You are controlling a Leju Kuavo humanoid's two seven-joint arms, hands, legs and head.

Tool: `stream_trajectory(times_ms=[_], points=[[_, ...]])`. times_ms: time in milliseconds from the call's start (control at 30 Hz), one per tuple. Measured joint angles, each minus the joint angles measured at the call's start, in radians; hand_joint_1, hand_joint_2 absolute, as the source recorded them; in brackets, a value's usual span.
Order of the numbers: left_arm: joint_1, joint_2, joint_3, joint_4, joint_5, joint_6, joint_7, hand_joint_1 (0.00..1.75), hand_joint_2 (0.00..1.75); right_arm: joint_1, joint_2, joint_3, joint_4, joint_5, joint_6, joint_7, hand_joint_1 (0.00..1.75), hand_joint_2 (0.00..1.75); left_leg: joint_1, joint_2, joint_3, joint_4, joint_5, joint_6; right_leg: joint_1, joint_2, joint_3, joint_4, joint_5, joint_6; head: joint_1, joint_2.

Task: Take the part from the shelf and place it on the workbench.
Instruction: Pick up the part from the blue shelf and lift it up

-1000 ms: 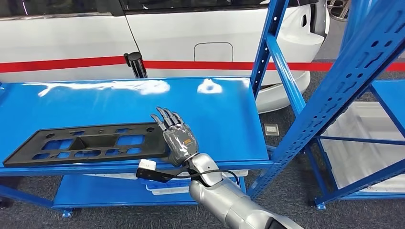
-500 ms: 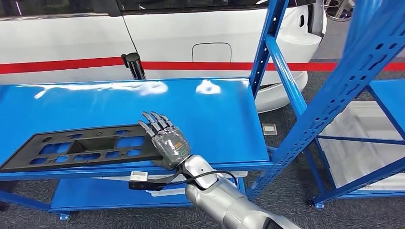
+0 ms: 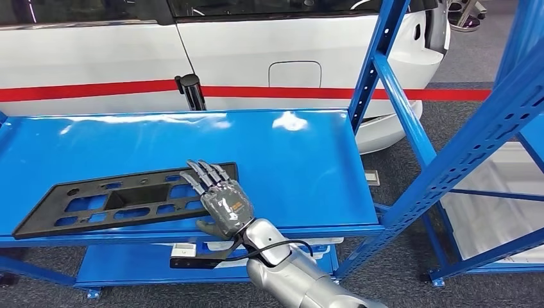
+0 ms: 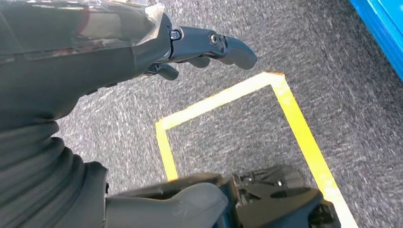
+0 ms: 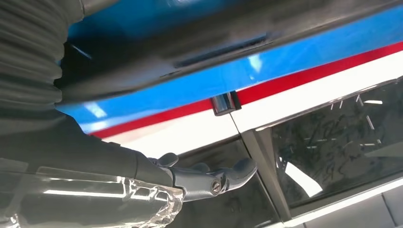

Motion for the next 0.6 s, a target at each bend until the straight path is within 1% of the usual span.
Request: stream_trajectory(times_ms=[67, 233, 367, 467, 500, 567, 600], points=[[0.000, -0.001, 0.000, 0.000, 0.003, 0.002, 0.006, 0.00, 1.75, 0.012, 0.000, 0.003, -0.004, -0.020, 0.000, -0.004, 0.00, 1.75, 0.003, 0.000, 0.000, 0.002, -0.003, 0.001, -0.001, 0.000, 0.004, -0.003, 0.004, 0.000, 0.000, 0.000], [-0.001, -0.002, -0.012, 0.000, 0.002, 0.015, 0.023, 0.00, 1.75, 0.035, 0.000, 0.024, -0.012, -0.041, 0.000, -0.020, 0.00, 1.75, 0.007, 0.000, 0.003, -0.003, -0.002, -0.001, 0.004, 0.002, 0.004, -0.002, 0.002, -0.002, 0.000, 0.000], [-0.002, -0.003, -0.023, 0.000, -0.001, 0.025, 0.034, 0.00, 1.75, 0.048, 0.000, 0.030, -0.025, -0.022, 0.000, -0.023, 0.00, 1.75, 0.010, 0.000, 0.003, -0.003, -0.002, -0.009, 0.007, 0.002, 0.004, -0.002, 0.001, -0.004, 0.001, 0.000], [-0.002, -0.003, -0.033, 0.000, -0.009, 0.032, 0.041, 0.00, 1.75, 0.055, 0.000, 0.030, -0.037, 0.009, 0.000, -0.027, 0.05, 1.75, 0.010, 0.001, 0.003, -0.003, -0.002, -0.011, 0.008, 0.002, 0.004, -0.002, 0.001, -0.004, 0.001, 0.000], [-0.002, -0.003, -0.038, 0.000, -0.013, 0.033, 0.044, 0.00, 1.75, 0.057, 0.000, 0.030, -0.042, 0.021, 0.000, -0.029, 0.19, 1.75, 0.010, 0.001, 0.003, -0.003, -0.002, -0.011, 0.007, 0.002, 0.004, -0.002, 0.001, -0.004, 0.001, 0.000], [-0.003, -0.003, -0.045, 0.000, -0.017, 0.034, 0.047, 0.00, 1.75, 0.060, 0.000, 0.028, -0.053, 0.043, 0.000, -0.031, 0.83, 1.75, 0.010, 0.001, 0.003, -0.003, -0.002, -0.011, 0.007, 0.002, 0.004, -0.002, 0.001, -0.004, 0.001, 0.000], [-0.003, -0.003, -0.048, 0.000, -0.019, 0.035, 0.048, 0.00, 1.75, 0.062, 0.000, 0.027, -0.060, 0.052, 0.000, -0.032, 1.02, 1.75, 0.010, 0.001, 0.003, -0.003, -0.002, -0.011, 0.007, 0.002, 0.004, -0.002, 0.001, -0.004, 0.001, 0.000]])
